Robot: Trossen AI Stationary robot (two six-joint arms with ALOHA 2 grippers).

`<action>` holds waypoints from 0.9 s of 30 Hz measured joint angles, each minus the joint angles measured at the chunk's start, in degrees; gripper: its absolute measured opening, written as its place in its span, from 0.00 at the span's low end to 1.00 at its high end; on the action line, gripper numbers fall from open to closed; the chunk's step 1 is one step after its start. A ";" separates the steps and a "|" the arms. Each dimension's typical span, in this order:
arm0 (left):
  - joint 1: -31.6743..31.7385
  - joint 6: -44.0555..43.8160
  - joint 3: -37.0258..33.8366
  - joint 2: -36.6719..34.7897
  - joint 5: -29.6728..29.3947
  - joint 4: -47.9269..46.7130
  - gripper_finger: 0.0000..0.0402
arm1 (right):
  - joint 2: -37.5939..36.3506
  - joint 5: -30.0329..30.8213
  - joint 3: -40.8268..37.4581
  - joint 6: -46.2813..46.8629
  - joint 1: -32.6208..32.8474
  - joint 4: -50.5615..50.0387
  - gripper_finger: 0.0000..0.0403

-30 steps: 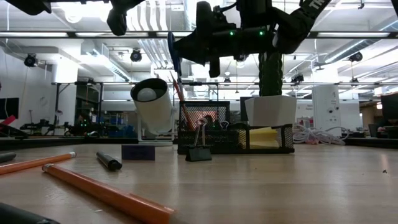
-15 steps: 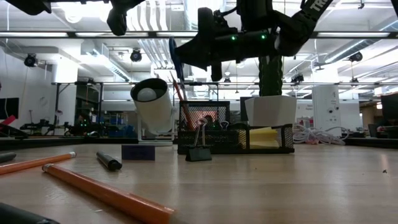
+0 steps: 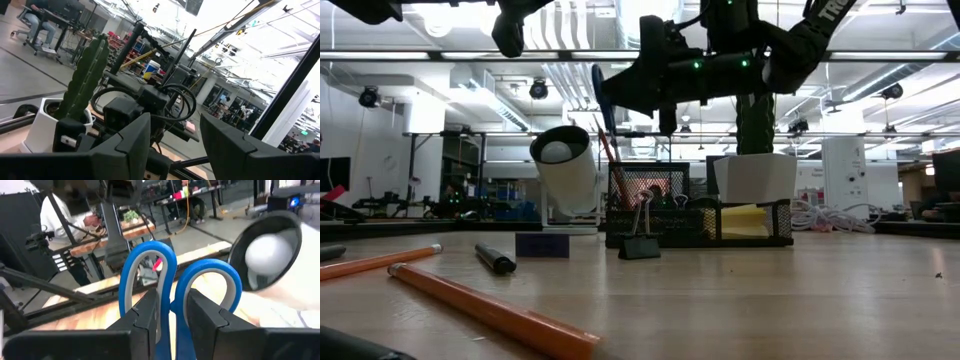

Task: Pick and place office supplies into organizer
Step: Put the blue scissor into the black desk organizer

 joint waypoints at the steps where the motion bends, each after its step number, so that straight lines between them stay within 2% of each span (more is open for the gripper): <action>1: 0.00 0.00 0.00 0.00 -0.01 0.00 0.39 | 0.40 -0.14 -0.02 0.39 0.00 -0.02 0.17; 9: 0.00 -0.10 0.00 0.00 0.00 0.01 0.39 | 2.90 -1.45 -0.02 1.70 0.00 1.59 0.17; 27: 0.02 -0.07 0.00 0.00 0.01 0.00 0.39 | 2.97 -1.50 -0.99 0.68 -0.70 -0.91 0.17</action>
